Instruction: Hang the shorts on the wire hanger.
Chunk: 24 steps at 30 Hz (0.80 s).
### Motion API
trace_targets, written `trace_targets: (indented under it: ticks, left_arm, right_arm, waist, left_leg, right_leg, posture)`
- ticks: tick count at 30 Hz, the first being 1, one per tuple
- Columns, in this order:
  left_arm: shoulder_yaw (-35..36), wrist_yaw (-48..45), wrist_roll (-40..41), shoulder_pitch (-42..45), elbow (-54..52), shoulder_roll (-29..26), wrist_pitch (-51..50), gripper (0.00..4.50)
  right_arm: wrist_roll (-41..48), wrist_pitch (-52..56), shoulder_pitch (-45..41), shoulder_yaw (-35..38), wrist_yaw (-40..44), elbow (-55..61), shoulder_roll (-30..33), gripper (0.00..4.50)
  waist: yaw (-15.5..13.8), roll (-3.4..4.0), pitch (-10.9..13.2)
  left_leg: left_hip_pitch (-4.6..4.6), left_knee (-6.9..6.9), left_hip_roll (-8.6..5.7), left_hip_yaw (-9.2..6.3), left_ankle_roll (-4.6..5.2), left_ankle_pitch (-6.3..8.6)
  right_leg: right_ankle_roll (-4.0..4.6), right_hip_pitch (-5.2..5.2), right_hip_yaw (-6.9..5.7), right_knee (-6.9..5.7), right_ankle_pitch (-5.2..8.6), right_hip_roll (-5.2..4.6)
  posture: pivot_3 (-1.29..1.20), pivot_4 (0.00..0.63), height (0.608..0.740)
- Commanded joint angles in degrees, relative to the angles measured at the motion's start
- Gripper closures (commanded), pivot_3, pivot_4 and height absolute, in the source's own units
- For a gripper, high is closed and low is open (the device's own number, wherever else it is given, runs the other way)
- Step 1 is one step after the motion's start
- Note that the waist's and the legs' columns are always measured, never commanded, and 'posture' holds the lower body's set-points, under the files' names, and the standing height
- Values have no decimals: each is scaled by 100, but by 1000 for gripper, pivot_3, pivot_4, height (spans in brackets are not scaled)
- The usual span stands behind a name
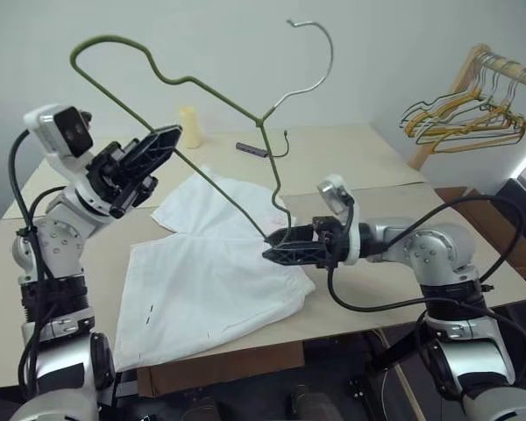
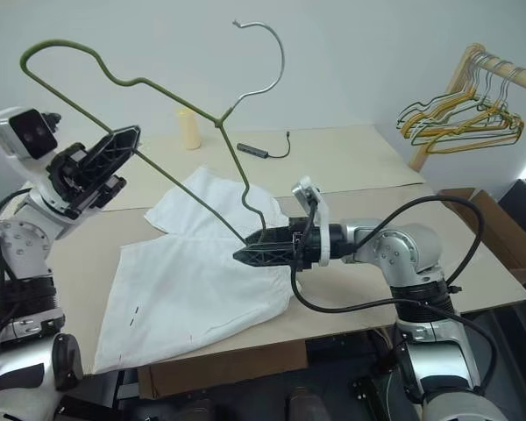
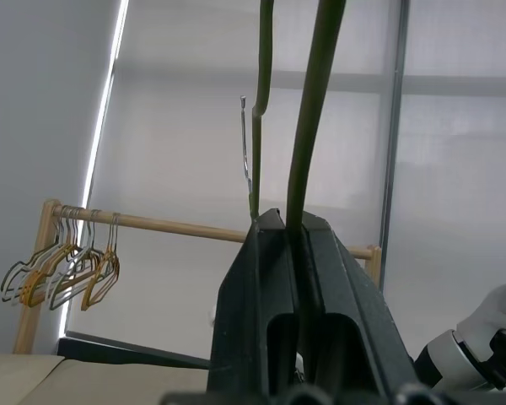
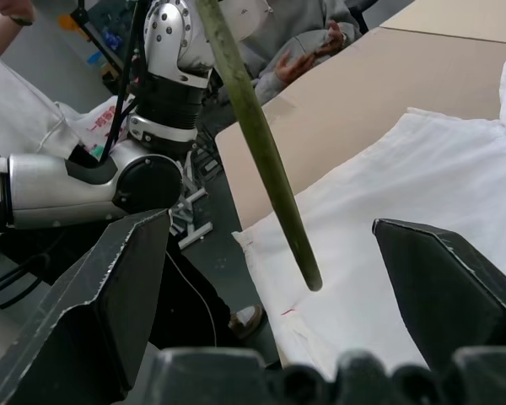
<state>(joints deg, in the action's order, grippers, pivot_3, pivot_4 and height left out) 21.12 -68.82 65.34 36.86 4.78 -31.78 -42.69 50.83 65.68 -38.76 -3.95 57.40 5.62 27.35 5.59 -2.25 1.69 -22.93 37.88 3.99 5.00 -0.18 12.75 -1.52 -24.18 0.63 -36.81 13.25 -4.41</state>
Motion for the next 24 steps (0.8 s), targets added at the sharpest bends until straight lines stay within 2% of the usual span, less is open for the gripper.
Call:
trace_targets:
  ticks: [1, 4, 8, 18, 23, 24]
  left_arm:
    - [-21, 28, 26, -7, -250, 58, 17, 4500]
    - [-24, 51, 17, -38, -292, 94, 28, 4500]
    - [-32, 66, 8, -77, -312, 127, 49, 4500]
    - [-73, 71, -78, -50, -265, 241, 103, 4500]
    - [-88, 106, -89, -72, -232, 226, 26, 4500]
    - [-105, 152, -136, -93, -234, 243, 50, 4243]
  right_arm:
    - [104, -71, -189, 29, 61, 226, -39, 26]
    - [65, -110, -207, 43, 29, 200, -63, 26]
    - [69, -97, -222, 54, 80, 186, -24, 893]
    - [-72, -174, -86, 49, 119, 117, 107, 4419]
    - [-53, -218, 6, 140, 158, 112, 107, 4467]
    - [-23, -207, 14, 160, 153, 117, 95, 4489]
  waist:
    - [1, 0, 0]
    - [2, 0, 0]
    - [1, 0, 0]
    - [6, 0, 0]
    - [5, 0, 0]
    - [4, 0, 0]
  left_leg:
    - [0, 0, 0, 0, 0, 0]
    - [-1, 0, 0, 1, 0, 0]
    - [0, 0, 0, 0, 0, 0]
    - [-1, 0, 0, 0, 0, 0]
    - [0, 0, 0, 0, 0, 0]
    - [-1, 0, 0, 0, 0, 0]
  right_leg:
    - [0, 0, 0, 0, 0, 0]
    - [0, 0, 1, 1, 0, 0]
    - [0, 1, 0, 1, 0, 0]
    - [0, 1, 0, 2, 0, 0]
    - [0, 1, 0, 2, 0, 0]
    - [0, 1, 0, 2, 0, 0]
  posture:
    - [-68, 0, 740]
    - [-68, 0, 740]
    - [-73, 0, 740]
    - [-79, 0, 740]
    - [-81, 0, 740]
    - [-81, 0, 740]
